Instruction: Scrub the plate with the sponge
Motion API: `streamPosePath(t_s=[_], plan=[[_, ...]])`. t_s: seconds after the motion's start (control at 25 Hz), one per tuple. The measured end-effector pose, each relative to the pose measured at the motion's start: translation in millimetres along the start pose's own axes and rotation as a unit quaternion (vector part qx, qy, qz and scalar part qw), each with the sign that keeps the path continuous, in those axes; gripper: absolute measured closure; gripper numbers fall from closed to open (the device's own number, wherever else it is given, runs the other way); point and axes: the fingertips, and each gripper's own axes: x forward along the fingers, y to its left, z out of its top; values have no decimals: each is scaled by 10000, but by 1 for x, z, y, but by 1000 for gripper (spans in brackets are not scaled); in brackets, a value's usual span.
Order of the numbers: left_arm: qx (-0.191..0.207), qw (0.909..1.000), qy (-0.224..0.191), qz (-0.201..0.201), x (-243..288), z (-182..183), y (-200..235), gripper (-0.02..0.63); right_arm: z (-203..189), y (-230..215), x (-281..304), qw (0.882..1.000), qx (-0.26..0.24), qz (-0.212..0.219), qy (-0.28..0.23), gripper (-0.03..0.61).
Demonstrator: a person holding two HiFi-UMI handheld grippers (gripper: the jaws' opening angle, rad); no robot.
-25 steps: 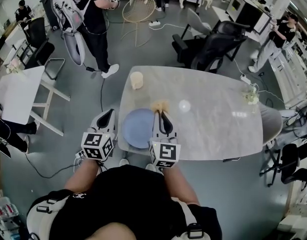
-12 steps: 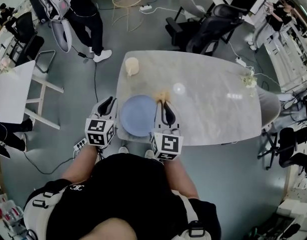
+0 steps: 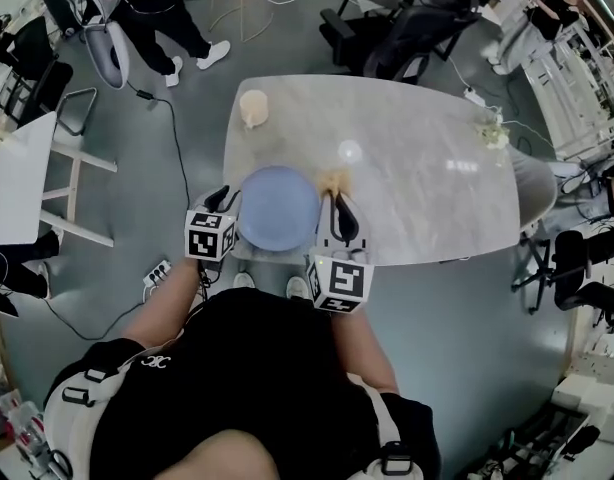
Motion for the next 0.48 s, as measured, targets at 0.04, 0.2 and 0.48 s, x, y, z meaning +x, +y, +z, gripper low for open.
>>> streamPosePath(t_s=[0.04,0.2,0.48], plan=[[3,9999,150,9,6,-12,1,515,-2,-1,-2,10000,-6,-23,21,546],[-30,9976,686,79,22,-63,5,515,-9,-4,-14,9998,-37,-135,131,546],[-678,9894,1280,94,44,-114,16,515,-15,-12,-24,9992,-69,-289,263,546]])
